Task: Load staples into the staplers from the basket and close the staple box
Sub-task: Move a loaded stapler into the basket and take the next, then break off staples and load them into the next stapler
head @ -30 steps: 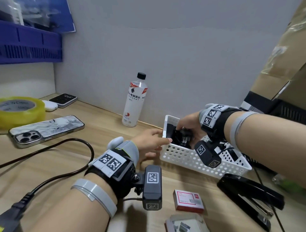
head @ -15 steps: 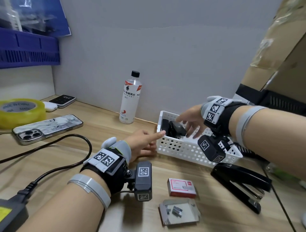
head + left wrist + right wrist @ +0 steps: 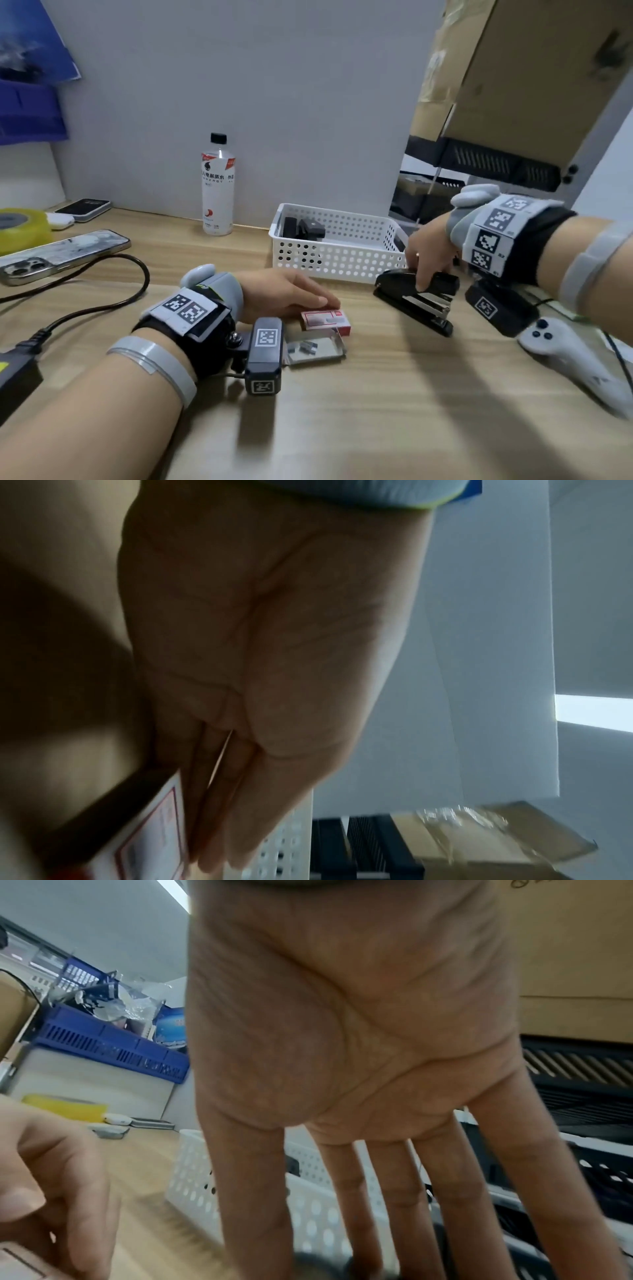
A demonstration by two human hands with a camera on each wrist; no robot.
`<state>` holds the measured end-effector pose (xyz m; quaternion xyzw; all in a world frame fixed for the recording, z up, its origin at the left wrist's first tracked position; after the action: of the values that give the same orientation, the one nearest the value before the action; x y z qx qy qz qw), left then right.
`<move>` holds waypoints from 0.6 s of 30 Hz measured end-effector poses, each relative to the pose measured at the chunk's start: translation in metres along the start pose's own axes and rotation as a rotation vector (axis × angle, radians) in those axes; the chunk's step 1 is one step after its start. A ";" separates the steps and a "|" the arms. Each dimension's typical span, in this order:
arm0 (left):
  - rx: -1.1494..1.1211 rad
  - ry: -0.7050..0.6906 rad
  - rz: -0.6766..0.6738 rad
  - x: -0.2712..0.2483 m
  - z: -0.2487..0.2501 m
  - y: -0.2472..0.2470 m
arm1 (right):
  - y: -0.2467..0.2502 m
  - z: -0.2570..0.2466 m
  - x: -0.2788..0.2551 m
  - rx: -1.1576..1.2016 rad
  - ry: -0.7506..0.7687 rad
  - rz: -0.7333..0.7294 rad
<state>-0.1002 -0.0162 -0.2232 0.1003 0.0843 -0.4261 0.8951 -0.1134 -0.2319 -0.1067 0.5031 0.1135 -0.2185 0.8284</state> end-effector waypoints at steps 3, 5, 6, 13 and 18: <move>-0.032 -0.019 -0.081 0.001 0.003 -0.016 | -0.003 -0.007 -0.006 -0.055 0.041 0.124; -0.107 -0.063 -0.017 -0.001 0.006 -0.010 | 0.000 -0.015 -0.004 -0.015 0.112 0.183; -0.130 -0.100 0.059 -0.003 0.007 -0.002 | 0.002 -0.020 -0.003 0.018 0.154 0.211; 0.089 -0.235 0.378 -0.015 -0.005 0.044 | 0.028 -0.088 -0.011 0.193 0.531 0.345; 0.095 -0.276 0.382 -0.017 -0.011 0.052 | 0.038 -0.135 -0.019 0.005 0.660 0.392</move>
<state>-0.0709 0.0307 -0.2243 0.0974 -0.0793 -0.2622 0.9568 -0.1076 -0.0929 -0.1328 0.5605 0.2751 0.1176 0.7722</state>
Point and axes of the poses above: each hand's wrist, its own x-axis towards the middle knuckle, its own y-axis out of the back of the hand, z = x × y, the point moved 5 cm from there along x, towards the middle knuckle, and after that the axes turned 1 degree about -y, right-handed, at the moved point
